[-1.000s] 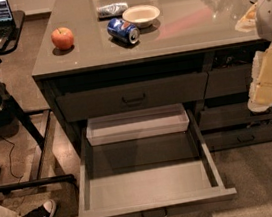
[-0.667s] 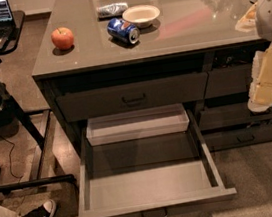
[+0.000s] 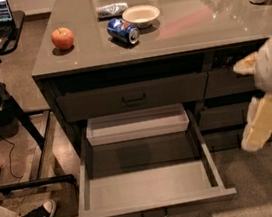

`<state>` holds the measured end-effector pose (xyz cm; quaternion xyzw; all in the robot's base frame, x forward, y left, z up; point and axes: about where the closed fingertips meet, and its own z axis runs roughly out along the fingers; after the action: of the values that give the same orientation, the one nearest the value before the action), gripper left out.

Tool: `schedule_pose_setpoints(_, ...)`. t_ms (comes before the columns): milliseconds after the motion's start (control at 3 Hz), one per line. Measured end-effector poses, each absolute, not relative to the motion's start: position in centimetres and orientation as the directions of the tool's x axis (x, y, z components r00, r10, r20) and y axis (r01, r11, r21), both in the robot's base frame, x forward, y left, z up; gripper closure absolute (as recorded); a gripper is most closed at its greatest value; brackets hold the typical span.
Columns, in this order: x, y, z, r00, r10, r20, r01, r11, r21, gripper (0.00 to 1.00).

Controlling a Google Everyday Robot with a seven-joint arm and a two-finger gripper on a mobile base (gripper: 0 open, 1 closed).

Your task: Close middle drawer

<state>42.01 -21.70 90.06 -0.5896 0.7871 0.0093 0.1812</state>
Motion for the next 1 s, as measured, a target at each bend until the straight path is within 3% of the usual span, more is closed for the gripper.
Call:
schedule_pose_setpoints(667,37.7,-22.3,75.8,-0.345,-0.849,-0.401,-0.918,0.395,-0.047,0.00)
schedule_pose_setpoints(1000,37.6,-22.4,75.5,-0.348,-0.847,-0.401,-0.917,0.396,-0.042,0.00)
